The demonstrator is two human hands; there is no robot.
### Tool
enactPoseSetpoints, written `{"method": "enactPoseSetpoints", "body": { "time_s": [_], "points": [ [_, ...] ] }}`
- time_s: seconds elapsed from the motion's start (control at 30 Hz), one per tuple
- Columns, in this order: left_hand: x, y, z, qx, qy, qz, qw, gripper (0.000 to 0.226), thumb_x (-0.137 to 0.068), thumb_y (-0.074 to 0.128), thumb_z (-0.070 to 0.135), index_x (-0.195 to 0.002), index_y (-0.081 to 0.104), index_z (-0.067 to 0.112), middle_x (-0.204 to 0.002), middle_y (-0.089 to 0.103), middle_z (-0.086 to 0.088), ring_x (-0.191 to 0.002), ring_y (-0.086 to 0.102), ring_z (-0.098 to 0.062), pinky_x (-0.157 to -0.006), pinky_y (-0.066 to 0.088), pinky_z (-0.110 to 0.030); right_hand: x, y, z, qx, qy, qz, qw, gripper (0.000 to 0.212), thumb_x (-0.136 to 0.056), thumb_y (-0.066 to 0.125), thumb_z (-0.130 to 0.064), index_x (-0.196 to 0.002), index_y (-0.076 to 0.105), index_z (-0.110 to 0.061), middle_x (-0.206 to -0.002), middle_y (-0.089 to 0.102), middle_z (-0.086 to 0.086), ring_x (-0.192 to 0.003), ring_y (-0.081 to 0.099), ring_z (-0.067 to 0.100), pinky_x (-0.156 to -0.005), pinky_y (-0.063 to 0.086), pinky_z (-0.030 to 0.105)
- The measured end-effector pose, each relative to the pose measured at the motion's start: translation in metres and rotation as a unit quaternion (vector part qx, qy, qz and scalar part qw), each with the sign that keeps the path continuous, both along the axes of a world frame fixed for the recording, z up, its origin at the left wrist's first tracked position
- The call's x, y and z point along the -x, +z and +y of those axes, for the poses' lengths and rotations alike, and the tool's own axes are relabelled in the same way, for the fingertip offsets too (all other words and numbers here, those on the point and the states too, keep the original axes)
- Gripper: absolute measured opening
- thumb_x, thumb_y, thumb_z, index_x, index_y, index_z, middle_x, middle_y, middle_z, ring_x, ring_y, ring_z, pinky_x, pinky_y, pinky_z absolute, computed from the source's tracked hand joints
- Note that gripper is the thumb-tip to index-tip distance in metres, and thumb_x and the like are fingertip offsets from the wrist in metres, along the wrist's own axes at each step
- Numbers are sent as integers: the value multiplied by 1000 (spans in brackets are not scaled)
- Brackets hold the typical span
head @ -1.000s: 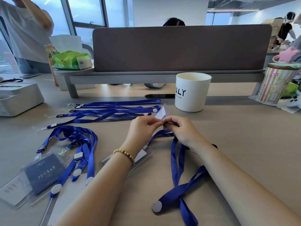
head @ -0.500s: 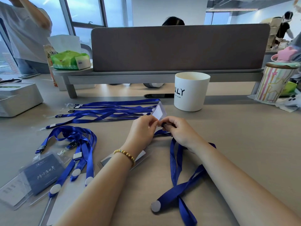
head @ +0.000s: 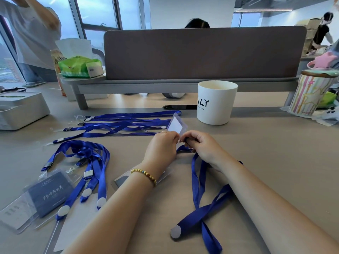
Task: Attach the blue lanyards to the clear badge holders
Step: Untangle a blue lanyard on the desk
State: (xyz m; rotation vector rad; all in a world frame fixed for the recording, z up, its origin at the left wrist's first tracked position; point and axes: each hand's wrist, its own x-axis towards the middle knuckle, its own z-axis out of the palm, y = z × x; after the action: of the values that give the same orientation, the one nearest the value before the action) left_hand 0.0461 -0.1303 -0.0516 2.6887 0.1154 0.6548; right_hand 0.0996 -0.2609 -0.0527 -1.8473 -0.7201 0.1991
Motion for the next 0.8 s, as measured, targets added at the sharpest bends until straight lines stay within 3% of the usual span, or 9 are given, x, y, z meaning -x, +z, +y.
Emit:
{"method": "enactPoseSetpoints", "body": {
  "time_s": [0.2, 0.37, 0.47, 0.53, 0.63, 0.73, 0.8],
  "points": [
    [1, 0, -5, 25, 32, -35, 999, 20, -90, 46, 9, -96, 65, 5, -96, 66, -11, -90, 58, -28, -77, 50, -37, 2, 1, 2, -11, 1, -5, 1000, 33, -96, 39, 2, -83, 62, -18, -77, 60, -11, -55, 50, -6, -57, 39, 3],
    [1, 4, 8, 101, 50, -47, 993, 19, -92, 46, 10, -92, 66, 7, -89, 66, -8, -77, 56, -20, -67, 44, -26, 4, 2, 1, 16, -13, -15, 1000, 31, -96, 36, 1, -87, 60, -16, -73, 56, -12, -58, 48, -3, -56, 37, 3],
    [-1, 2, 12, 111, 14, -21, 993, 17, -92, 50, 14, -100, 64, 13, -106, 63, -4, -100, 55, -18, -86, 46, -27, 0, 4, -3, 49, -31, 2, 998, 29, -96, 36, -3, -89, 61, -17, -69, 52, -8, -62, 43, 4, -55, 35, 9],
    [0, 1, 13, 115, -12, -10, 993, 17, -92, 49, 16, -104, 61, 13, -117, 58, -4, -111, 51, -17, -91, 41, -25, 1, 8, -6, 34, -20, 46, 998, 24, -95, 44, -11, -84, 64, -20, -73, 55, -5, -66, 45, 5, -61, 35, 15],
    [5, 2, 9, 141, -64, 32, 988, 27, -92, 51, 28, -117, 51, 17, -124, 56, -3, -110, 53, -16, -86, 41, -23, 1, 10, -8, 4, -18, 38, 999, 12, -92, 57, -23, -86, 67, -24, -87, 66, -4, -82, 59, 7, -75, 44, 14],
    [9, -1, 4, 59, -92, 69, 992, 47, -90, 55, 30, -134, 40, 21, -129, 55, -1, -112, 56, -17, -91, 44, -24, -2, 8, -9, -3, -31, 27, 999, 13, -92, 57, -21, -88, 69, -24, -104, 71, 5, -104, 63, 15, -97, 45, 27],
    [10, 0, 5, 9, -61, 25, 998, 38, -94, 48, 19, -132, 45, 19, -121, 61, -6, -106, 61, -22, -91, 49, -30, -3, 9, -9, -12, -35, 36, 999, 12, -91, 58, -23, -89, 70, -23, -104, 71, 9, -101, 63, 17, -92, 47, 27]
  ]
}}
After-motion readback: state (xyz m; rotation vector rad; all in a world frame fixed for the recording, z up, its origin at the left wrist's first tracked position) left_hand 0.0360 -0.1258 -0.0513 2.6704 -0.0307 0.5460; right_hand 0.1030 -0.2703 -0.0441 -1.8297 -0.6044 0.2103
